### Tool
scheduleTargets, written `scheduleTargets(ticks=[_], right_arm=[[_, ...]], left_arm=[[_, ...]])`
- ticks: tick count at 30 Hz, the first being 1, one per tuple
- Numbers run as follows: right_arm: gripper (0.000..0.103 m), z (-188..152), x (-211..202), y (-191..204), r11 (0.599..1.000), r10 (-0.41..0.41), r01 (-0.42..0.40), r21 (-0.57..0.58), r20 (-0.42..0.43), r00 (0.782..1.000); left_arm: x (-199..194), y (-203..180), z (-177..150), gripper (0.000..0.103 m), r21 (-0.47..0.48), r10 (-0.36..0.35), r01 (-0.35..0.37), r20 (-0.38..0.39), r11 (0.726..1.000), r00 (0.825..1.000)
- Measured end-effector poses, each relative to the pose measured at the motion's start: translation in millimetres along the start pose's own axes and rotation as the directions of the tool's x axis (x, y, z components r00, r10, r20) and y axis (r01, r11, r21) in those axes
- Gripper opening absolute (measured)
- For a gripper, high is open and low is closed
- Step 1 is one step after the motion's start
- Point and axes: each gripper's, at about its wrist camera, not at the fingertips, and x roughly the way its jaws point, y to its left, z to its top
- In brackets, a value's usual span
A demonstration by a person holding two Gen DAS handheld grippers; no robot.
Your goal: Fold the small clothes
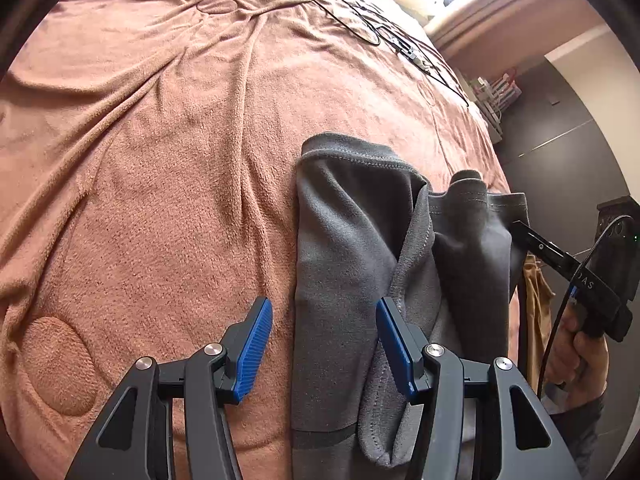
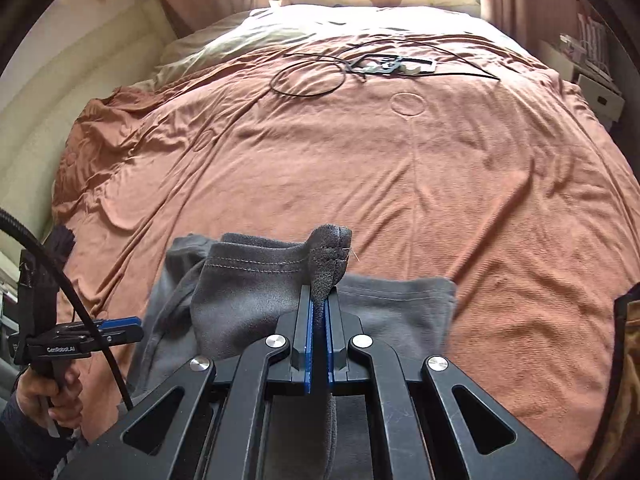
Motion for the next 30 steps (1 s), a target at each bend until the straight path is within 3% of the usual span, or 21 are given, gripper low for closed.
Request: scheduleTargets(ticks=[4,12,17,19,20,21,23,26,30], right_arm=[[0.000,-4.9,-0.6,-14.1,0.996,-0.070,0.070,0.057,-0.005,0.998],[0.000,-4.1,13.7,-21.5,0.985,-0.132,0.131,0.109,0.001,0.991],[0.002,-5.2,23.5,-16.3,0.984,-0.157,0.159,0.085,-0.027,0.987],[0.008,-2.2,19.5,-15.3,0.985,-0.150,0.152,0.085,-0.029,0.988],[0.022,-0.7,15.5,-14.1,0.983,-0.169,0.170,0.075,-0.023,0.985],[0.045,0.5,11.5,-12.3,0.980,-0.186,0.187,0.066,-0.018,0.982],[0.061,1.1,1.0,-8.4,0.987,-0.148,0.148,0.059,0.002,0.989],[0.061,-4.7,-13.6,1.5,0.993,-0.116,0.115,0.035,0.007,0.993],[0.061,-21.8,-29.5,25.6,0.998,-0.013,0.013,-0.069,0.002,1.000]], left_arm=[[1.8,0.7,1.0,0.056,0.001,0.013,-0.013,0.001,1.000,1.000],[10.6,6.0,0.1,0.054,-0.007,0.051,-0.051,-0.005,0.999,0.999],[12.6,7.8,1.9,0.050,-0.026,0.073,-0.073,-0.005,0.997,0.997],[12.0,4.1,3.1,0.050,-0.015,0.081,-0.081,-0.010,0.997,0.997],[11.2,2.7,3.7,0.050,-0.012,0.081,-0.081,-0.010,0.997,0.997],[10.1,2.0,5.1,0.050,-0.013,0.079,-0.079,-0.008,0.997,0.997],[6.3,1.7,7.2,0.050,-0.022,0.073,-0.073,0.001,0.997,0.997],[0.1,2.1,8.8,0.050,-0.028,0.058,-0.058,0.013,0.998,0.998],[-5.9,-0.3,6.1,0.050,-0.013,0.051,-0.051,0.019,0.999,0.999]])
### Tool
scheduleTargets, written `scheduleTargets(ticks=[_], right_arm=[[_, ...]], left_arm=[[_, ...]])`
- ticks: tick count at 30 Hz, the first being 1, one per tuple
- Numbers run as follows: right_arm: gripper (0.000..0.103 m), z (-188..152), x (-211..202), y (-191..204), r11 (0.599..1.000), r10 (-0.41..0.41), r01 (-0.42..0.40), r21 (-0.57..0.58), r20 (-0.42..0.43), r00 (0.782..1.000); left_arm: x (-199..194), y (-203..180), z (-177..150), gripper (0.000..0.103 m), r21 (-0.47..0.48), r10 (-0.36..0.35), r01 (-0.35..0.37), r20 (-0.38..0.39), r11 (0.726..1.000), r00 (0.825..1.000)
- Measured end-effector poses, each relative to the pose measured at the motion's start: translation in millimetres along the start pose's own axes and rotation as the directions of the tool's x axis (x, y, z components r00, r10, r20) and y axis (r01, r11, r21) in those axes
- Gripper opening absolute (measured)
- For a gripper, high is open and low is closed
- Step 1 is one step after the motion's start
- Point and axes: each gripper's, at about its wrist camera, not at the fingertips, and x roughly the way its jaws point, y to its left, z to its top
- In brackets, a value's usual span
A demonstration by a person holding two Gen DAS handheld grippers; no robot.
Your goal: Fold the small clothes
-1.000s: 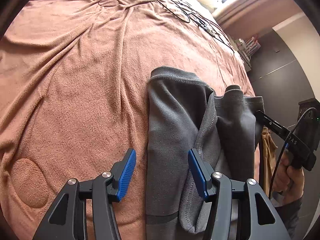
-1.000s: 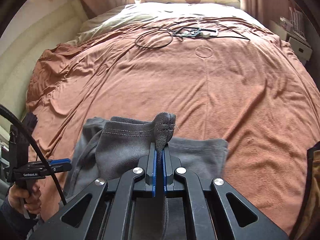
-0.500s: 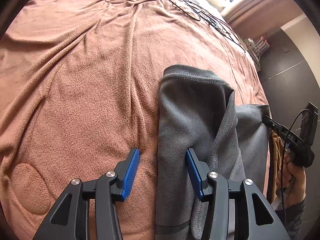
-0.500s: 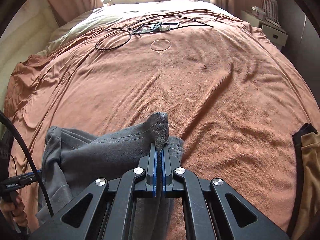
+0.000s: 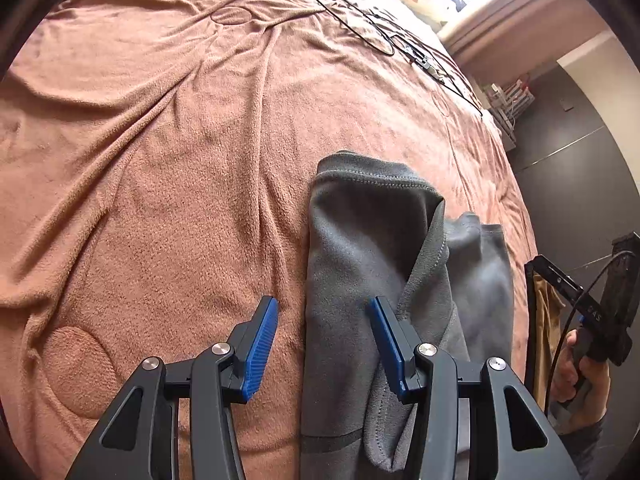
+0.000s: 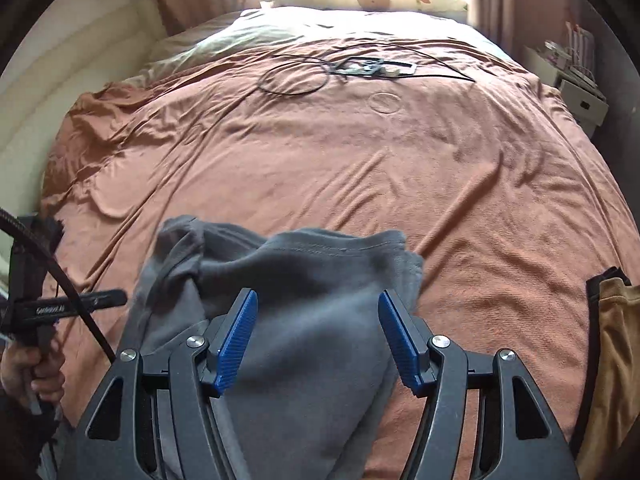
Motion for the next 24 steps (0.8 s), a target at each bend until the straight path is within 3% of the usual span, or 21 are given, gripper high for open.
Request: scheduleTargets(ticks=[4,9,24], right_arm=[[0.061,-18.0,-7.6,29.7,0.989,0.059,-0.064,-0.137,-0.043,0.997],[0.061,-36.3,-14.7,55.8,0.966,0.062,-0.075,-0.247,-0.062,0.996],[0.055,-82.9,-1.7,124.6,0.899,0.110,-0.181,-0.400,-0.194,0.975]], left_arm=[[-4.2,1.2,-6.9,0.050,0.010,-0.008,0.008,-0.009,1.000,1.000],[-13.4,6.2,-19.1,0.050,0.002,-0.016,0.016,-0.014,1.000,1.000],[-35.6,24.2,-63.7,0.050,-0.030,-0.032,0.031,-0.020,0.999,0.999]])
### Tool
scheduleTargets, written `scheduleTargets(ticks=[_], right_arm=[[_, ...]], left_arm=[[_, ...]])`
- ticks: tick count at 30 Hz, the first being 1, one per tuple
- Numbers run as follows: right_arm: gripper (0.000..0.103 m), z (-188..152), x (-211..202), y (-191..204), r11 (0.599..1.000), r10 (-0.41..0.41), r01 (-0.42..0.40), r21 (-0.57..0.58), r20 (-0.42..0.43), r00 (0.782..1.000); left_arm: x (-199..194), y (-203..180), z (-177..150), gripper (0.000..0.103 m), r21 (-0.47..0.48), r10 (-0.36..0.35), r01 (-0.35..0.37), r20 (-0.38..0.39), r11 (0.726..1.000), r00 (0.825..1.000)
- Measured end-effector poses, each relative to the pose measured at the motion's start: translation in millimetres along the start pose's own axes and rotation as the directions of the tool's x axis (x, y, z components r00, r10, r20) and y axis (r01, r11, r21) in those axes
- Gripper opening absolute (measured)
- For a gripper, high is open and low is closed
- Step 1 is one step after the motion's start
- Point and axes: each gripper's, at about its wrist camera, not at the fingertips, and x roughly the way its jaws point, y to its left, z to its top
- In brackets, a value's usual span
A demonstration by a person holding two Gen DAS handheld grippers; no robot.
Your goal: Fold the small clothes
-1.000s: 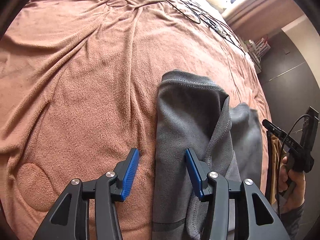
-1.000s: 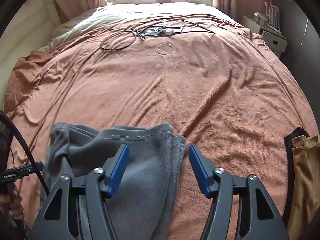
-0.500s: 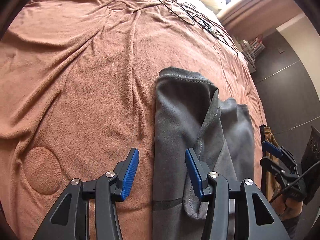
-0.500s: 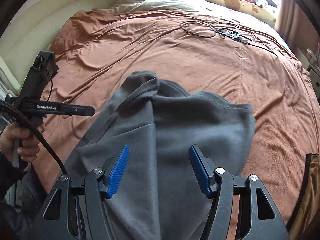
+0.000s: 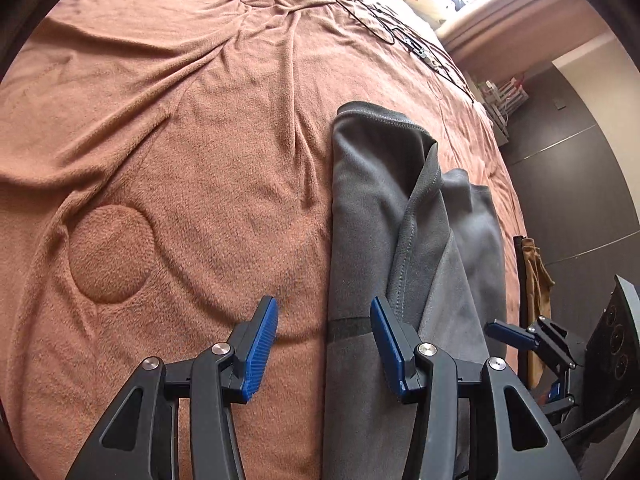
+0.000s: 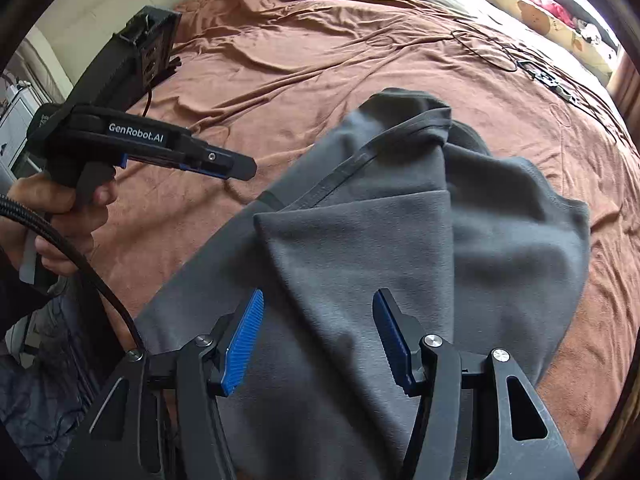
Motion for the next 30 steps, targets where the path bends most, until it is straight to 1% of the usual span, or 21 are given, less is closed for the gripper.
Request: scheduleTargets(ticks=[2,3,4,5,6,7,8,9,14,15,21,25,30], right_arm=[[0.055,-1.0,9.6,7.0,1.000,-0.011,0.011,-0.013,-0.020,1.000],[0.052,-1.4,14.7,9.5,1.000,-0.021,0.020,-0.020,-0.031,0.999],[0.046,-1.1,19.3,12.1,0.999,-0.043,0.042,-0.028,-0.035,0.998],[0.030,-0.9,24.6,14.1,0.996,-0.080,0.079,-0.034,-0.039,0.996],[0.021,-0.2,29.4,14.0,0.992,-0.120,0.118,-0.033,-0.050,0.992],[0.017,1.3,32.5,14.6,0.990,-0.139,0.138,-0.024,-0.052,0.989],[0.007,2.8,31.1,13.8,0.991,-0.133,0.133,-0.009,-0.045,0.990],[0.003,4.0,28.1,13.9,0.995,-0.104,0.104,0.002,-0.030,0.994],[0.002,7.8,3.1,5.8,0.990,-0.134,0.132,0.041,0.039,0.990],[0.002,6.2,-1.5,1.5,0.989,-0.138,0.136,0.052,0.040,0.990],[0.002,0.9,-31.3,-24.7,0.975,-0.169,0.152,0.161,0.100,0.980],[0.002,-2.6,-46.4,-45.4,0.958,-0.202,0.168,0.233,0.133,0.970],[0.002,-15.0,-58.4,-68.2,0.924,-0.238,0.175,0.340,0.151,0.960]], left_arm=[[-3.3,3.9,-3.8,0.050,-0.007,0.006,-0.006,0.000,1.000,1.000],[-5.5,6.0,-5.3,0.050,-0.010,0.009,-0.009,0.002,1.000,1.000],[-8.1,8.4,-6.6,0.050,-0.011,0.011,-0.011,0.005,1.000,1.000],[-10.5,10.8,-7.7,0.050,-0.015,0.013,-0.013,0.009,1.000,1.000],[-12.5,13.3,-8.7,0.050,-0.020,0.013,-0.013,0.012,1.000,1.000],[-14.0,15.6,-9.1,0.050,-0.026,0.013,-0.013,0.013,1.000,1.000],[-15.3,17.6,-9.6,0.050,-0.030,0.013,-0.013,0.013,0.999,1.000],[-16.5,19.1,-10.2,0.050,-0.033,0.014,-0.013,0.013,0.999,1.000],[-22.4,21.2,-11.1,0.050,-0.032,0.011,-0.011,0.021,0.999,1.000],[-23.0,20.3,-10.6,0.050,-0.031,0.009,-0.008,0.023,0.999,1.000],[-19.9,11.0,-6.4,0.050,-0.020,-0.005,0.005,0.025,1.000,1.000],[-14.5,4.4,-2.9,0.050,-0.011,-0.010,0.011,0.020,1.000,1.000],[-7.5,-5.5,2.3,0.050,0.007,-0.009,0.009,0.013,1.000,1.000]])
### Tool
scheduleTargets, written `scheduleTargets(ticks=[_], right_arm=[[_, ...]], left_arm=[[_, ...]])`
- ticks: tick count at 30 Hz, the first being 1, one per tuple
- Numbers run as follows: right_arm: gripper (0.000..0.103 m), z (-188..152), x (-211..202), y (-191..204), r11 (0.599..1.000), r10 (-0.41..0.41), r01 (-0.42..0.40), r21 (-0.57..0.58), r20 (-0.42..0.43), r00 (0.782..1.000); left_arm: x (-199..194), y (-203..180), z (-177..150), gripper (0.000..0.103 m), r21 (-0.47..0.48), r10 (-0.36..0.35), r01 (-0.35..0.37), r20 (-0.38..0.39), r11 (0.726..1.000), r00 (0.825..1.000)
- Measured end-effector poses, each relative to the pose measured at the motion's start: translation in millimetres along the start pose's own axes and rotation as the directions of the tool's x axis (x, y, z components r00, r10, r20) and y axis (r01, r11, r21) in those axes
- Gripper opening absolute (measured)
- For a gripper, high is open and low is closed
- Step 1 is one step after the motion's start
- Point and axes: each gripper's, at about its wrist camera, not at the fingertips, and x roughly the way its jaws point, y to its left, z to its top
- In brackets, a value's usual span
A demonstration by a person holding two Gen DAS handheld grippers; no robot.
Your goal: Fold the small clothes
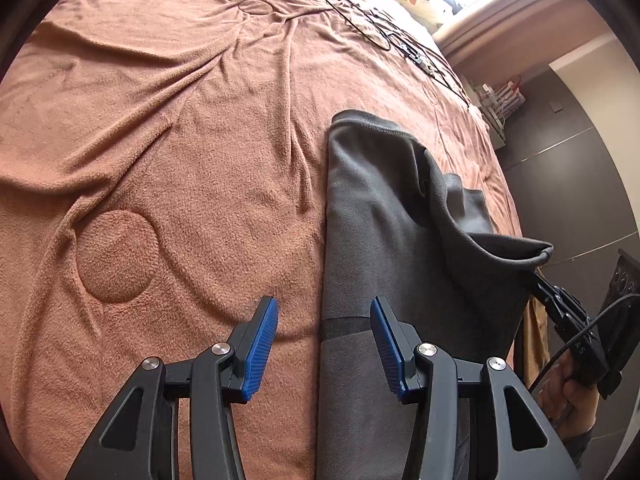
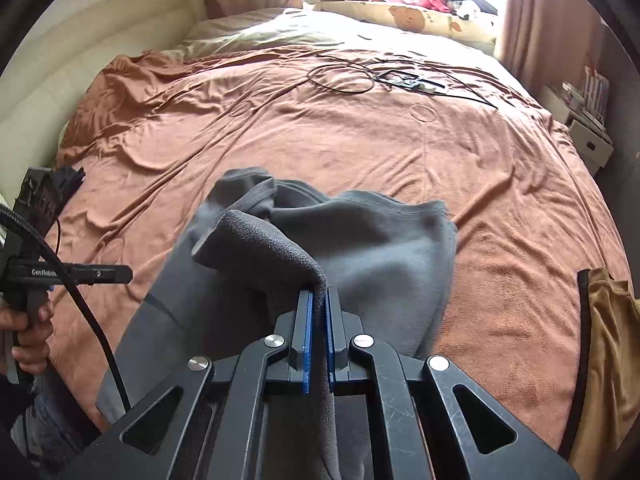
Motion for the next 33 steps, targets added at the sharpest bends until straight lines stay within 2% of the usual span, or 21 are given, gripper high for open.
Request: scheduleTargets(ticks=[5,10,13,17,22,23,24,26,30,33], right_arm=[[0.001,-6.3,9.9,-35.0,0.988,-0.023,0.024,0.152,-0.008,1.000],[0.000,-21.3,25.9,-70.6,0.948,-0.014,0.023,0.318,-0.031,0.999],[0.000,-26.8,31.9,-83.8,0.927,0.022,-0.013,0.376,-0.020,1.000],[0.001,-30.4,33.3,-102.3,0.894,0.124,-0.110,0.435,-0.004,0.992],[0.006,-33.3,30.9,-109.8,0.877,0.207,-0.190,0.441,0.011,0.978],[0.015,-34.8,33.4,-112.6,0.874,0.224,-0.206,0.441,0.010,0.974],[0.036,-36.3,34.7,-112.4,0.870,0.243,-0.221,0.440,0.007,0.970],[0.060,-40.6,37.6,-114.2,0.862,0.265,-0.244,0.444,0.014,0.964],[0.060,-48.1,44.9,-121.8,0.839,0.303,-0.282,0.465,0.031,0.953],[0.060,-57.2,46.3,-126.9,0.814,0.349,-0.332,0.477,0.055,0.935]], left_arm=[[7.6,-6.6,5.9,0.050,0.013,0.007,-0.006,-0.008,1.000,1.000],[15.8,-14.5,10.2,0.050,0.026,0.017,-0.016,-0.018,1.000,1.000],[21.0,-18.5,12.8,0.050,0.038,0.027,-0.026,-0.024,0.999,0.999],[27.4,-21.1,15.1,0.050,0.053,0.043,-0.041,-0.032,0.998,0.999],[35.9,-18.9,17.5,0.050,0.046,0.055,-0.053,-0.045,0.998,0.997],[36.9,-18.6,17.2,0.050,0.045,0.054,-0.052,-0.047,0.998,0.997],[38.1,-18.6,16.7,0.050,0.046,0.054,-0.052,-0.050,0.998,0.997],[39.9,-18.6,14.9,0.050,0.047,0.056,-0.053,-0.055,0.997,0.997],[41.0,-19.1,12.5,0.050,0.049,0.054,-0.051,-0.060,0.998,0.997],[38.9,-18.4,10.3,0.050,0.053,0.057,-0.053,-0.062,0.997,0.996]])
